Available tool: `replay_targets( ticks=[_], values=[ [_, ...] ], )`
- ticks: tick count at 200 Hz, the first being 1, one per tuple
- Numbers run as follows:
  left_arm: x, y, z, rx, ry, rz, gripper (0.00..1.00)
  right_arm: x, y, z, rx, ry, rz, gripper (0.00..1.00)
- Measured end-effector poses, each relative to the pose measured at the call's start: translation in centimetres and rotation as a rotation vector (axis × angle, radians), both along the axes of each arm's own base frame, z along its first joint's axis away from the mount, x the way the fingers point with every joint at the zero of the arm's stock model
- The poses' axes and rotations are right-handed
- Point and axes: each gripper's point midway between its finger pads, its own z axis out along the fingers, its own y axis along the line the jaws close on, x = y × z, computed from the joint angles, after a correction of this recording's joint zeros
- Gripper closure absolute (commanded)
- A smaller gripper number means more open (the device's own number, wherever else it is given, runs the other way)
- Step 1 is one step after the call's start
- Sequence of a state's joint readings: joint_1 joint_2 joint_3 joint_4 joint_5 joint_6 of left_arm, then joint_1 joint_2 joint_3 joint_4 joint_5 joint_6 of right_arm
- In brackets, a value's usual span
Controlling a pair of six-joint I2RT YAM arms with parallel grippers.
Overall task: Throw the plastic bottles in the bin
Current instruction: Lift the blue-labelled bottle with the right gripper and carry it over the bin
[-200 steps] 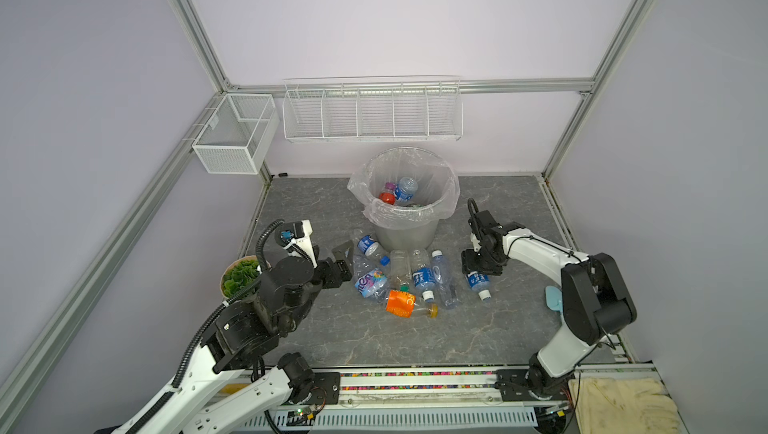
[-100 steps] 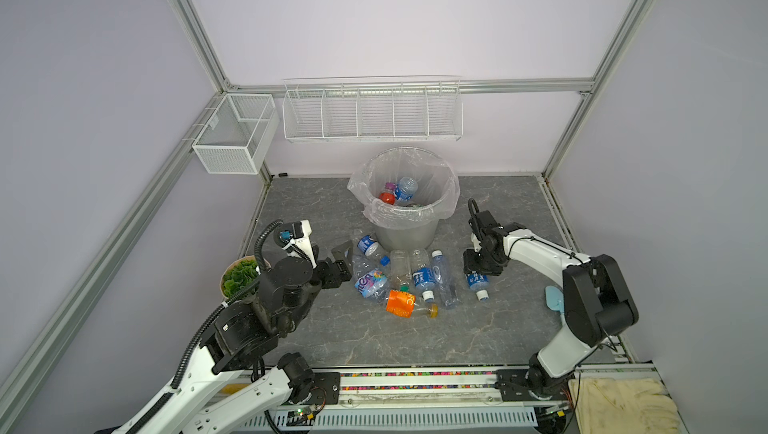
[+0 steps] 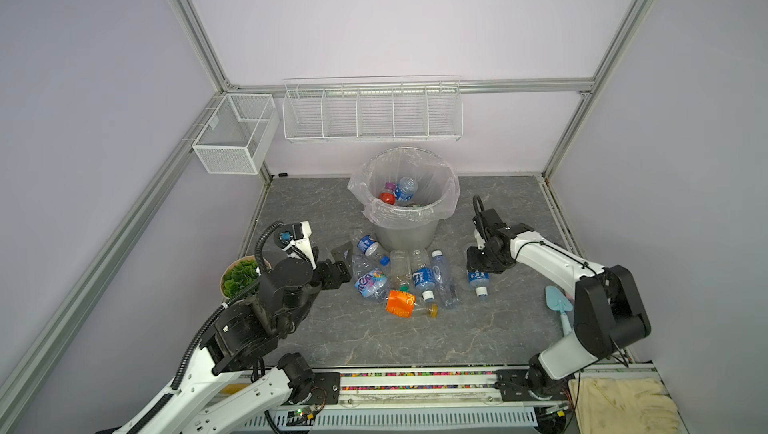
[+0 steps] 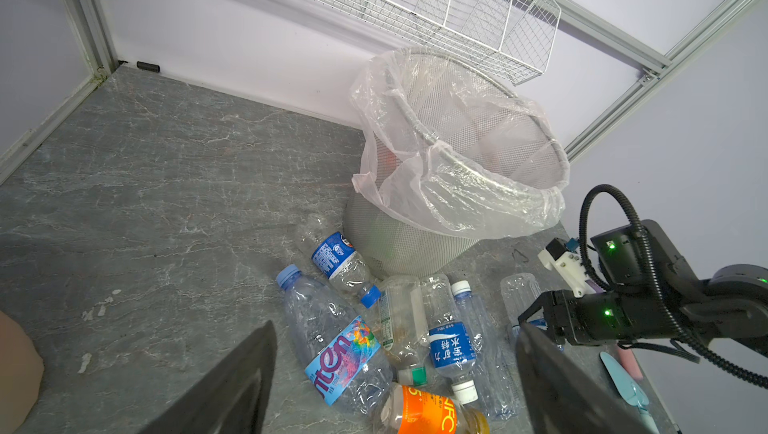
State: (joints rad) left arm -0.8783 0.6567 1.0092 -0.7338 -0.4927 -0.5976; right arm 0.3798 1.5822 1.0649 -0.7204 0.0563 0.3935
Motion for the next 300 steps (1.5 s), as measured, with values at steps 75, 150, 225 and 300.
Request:
replay_targets(
  ticks=[75,150,225,300],
  values=[
    [0.0,0.0,0.0,0.0,0.0,0.0,0.11,-0.3,0.1,3.6,0.004,-0.088,0.015,0.93],
    [0.1,-0.1,0.0,0.001,0.001,0.0,0.11,-0.2,2.0,15.8,0.109,-0.409,0.075,0.93],
    [0.2,-0.2,-0.2,0.005,0.005,-0.001,0.11,-2.9,3.3,28.5,0.292,-0.731,0.184,0.93],
    [0.3,-0.5,-0.3,0.008,0.01,-0.004,0.12,-6.5,5.9,35.9,0.539,-0.918,0.346,0.93]
  ],
)
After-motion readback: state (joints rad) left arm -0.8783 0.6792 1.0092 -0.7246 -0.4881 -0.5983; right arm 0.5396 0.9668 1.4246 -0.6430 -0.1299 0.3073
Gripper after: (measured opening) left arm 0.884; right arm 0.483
